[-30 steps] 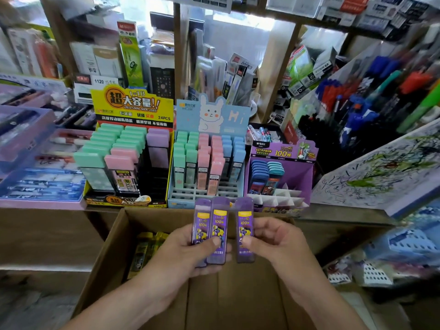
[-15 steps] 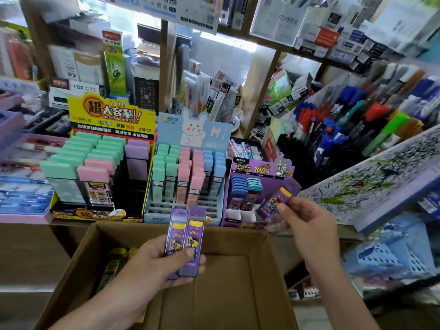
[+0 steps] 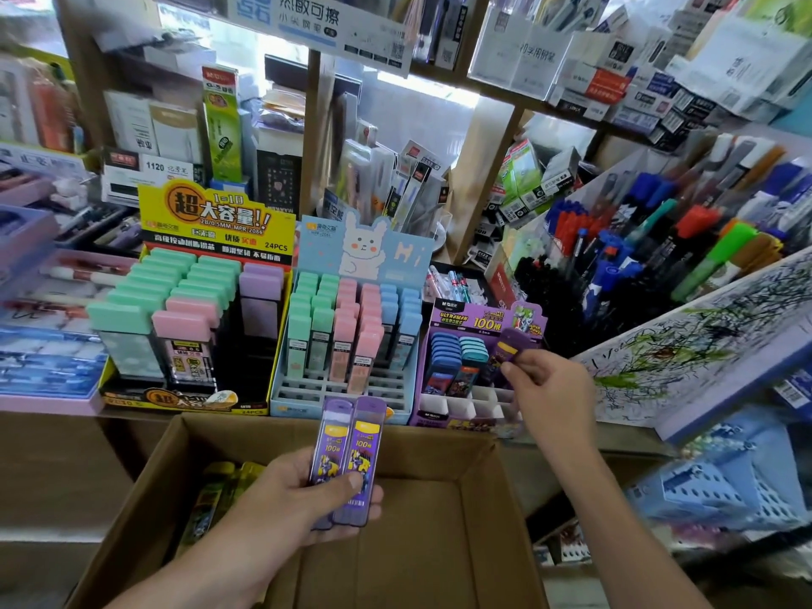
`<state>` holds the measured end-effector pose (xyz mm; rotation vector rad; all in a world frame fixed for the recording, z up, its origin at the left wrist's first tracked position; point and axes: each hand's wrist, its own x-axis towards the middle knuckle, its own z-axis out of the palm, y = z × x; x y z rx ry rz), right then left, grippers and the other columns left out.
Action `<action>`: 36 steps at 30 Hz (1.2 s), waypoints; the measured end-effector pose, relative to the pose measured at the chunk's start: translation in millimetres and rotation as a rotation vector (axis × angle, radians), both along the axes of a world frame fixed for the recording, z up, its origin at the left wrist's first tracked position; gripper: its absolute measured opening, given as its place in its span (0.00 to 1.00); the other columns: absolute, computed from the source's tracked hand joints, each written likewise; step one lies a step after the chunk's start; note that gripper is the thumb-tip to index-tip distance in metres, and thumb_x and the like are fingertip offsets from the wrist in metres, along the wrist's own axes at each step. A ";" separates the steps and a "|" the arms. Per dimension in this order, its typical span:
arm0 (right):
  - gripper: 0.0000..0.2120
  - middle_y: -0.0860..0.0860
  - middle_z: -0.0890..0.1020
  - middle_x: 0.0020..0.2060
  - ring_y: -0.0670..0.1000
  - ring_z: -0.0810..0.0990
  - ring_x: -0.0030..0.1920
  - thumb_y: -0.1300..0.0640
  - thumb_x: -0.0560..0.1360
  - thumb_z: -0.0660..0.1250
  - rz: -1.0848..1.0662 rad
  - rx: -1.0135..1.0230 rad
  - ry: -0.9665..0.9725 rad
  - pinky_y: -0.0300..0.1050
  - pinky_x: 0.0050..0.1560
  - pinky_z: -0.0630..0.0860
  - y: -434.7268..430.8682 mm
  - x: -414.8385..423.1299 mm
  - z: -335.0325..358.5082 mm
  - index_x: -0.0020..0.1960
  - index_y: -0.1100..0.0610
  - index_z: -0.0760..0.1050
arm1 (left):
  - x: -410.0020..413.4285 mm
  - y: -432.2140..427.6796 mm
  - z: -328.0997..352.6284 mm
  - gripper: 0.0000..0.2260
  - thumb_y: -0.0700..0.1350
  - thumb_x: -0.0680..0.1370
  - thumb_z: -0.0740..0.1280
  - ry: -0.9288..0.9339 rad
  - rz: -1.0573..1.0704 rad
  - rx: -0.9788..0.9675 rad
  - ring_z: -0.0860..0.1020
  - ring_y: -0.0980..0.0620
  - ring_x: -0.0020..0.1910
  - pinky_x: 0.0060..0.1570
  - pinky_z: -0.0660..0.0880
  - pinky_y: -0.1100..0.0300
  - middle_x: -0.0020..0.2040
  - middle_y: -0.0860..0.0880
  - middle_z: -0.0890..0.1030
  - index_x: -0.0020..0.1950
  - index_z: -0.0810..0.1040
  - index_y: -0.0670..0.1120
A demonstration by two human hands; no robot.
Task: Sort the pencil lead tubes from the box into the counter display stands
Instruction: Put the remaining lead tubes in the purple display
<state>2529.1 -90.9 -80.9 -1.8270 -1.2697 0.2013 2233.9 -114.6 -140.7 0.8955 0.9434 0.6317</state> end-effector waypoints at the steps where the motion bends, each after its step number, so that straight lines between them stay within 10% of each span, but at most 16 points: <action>1: 0.16 0.37 0.84 0.33 0.41 0.84 0.36 0.61 0.77 0.73 -0.016 -0.018 -0.006 0.50 0.41 0.84 1.8 -0.6 -2.4 0.39 0.41 0.78 | 0.0 -0.1 -0.1 0.17 0.47 0.72 0.75 -0.005 -0.009 -0.001 0.87 0.44 0.51 0.43 0.84 0.58 0.51 0.42 0.88 0.60 0.81 0.45; 5: 0.07 0.49 0.85 0.34 0.51 0.83 0.35 0.59 0.78 0.72 -0.036 -0.090 -0.152 0.55 0.38 0.82 7.5 -2.9 -8.3 0.40 0.55 0.82 | -1.0 0.0 -0.9 0.21 0.49 0.69 0.75 -0.009 -0.022 0.003 0.87 0.44 0.51 0.43 0.84 0.58 0.51 0.42 0.88 0.61 0.81 0.46; 10: 0.19 0.51 0.78 0.26 0.54 0.76 0.30 0.54 0.79 0.69 -0.098 -0.222 -0.290 0.43 0.28 0.64 13.4 -6.2 -7.8 0.30 0.53 0.72 | -0.9 0.4 -1.7 0.19 0.49 0.71 0.75 0.010 -0.026 0.004 0.87 0.45 0.52 0.45 0.84 0.57 0.52 0.43 0.88 0.61 0.81 0.46; 18: 0.19 0.52 0.76 0.25 0.53 0.75 0.28 0.55 0.77 0.72 -0.135 -0.251 -0.341 0.43 0.26 0.62 16.5 -8.8 -4.9 0.28 0.58 0.73 | -1.9 -0.1 0.9 0.14 0.45 0.77 0.73 0.027 -0.023 -0.014 0.87 0.45 0.52 0.45 0.84 0.58 0.52 0.43 0.88 0.62 0.80 0.47; 24: 0.09 0.46 0.82 0.31 0.48 0.82 0.33 0.57 0.75 0.74 -0.120 -0.118 -0.183 0.50 0.36 0.81 6.3 -3.6 -1.6 0.38 0.52 0.78 | -1.5 -1.3 7.2 0.17 0.49 0.73 0.74 0.022 -0.025 -0.004 0.87 0.46 0.52 0.44 0.83 0.59 0.52 0.44 0.88 0.61 0.81 0.47; 27: 0.12 0.42 0.81 0.30 0.38 0.81 0.36 0.58 0.74 0.76 -0.104 0.000 -0.161 0.29 0.34 0.75 -10.1 -2.9 2.6 0.37 0.47 0.77 | -0.9 -2.1 9.0 0.15 0.49 0.76 0.73 0.028 -0.023 0.005 0.87 0.46 0.52 0.43 0.82 0.60 0.52 0.44 0.88 0.61 0.81 0.47; 36: 0.04 0.48 0.86 0.33 0.43 0.82 0.30 0.58 0.74 0.77 0.065 -0.050 0.189 0.35 0.31 0.76 -56.1 -32.9 8.5 0.43 0.51 0.84 | 2.9 -3.7 12.7 0.20 0.53 0.70 0.75 0.070 0.002 0.051 0.87 0.49 0.48 0.40 0.81 0.62 0.50 0.45 0.88 0.60 0.82 0.48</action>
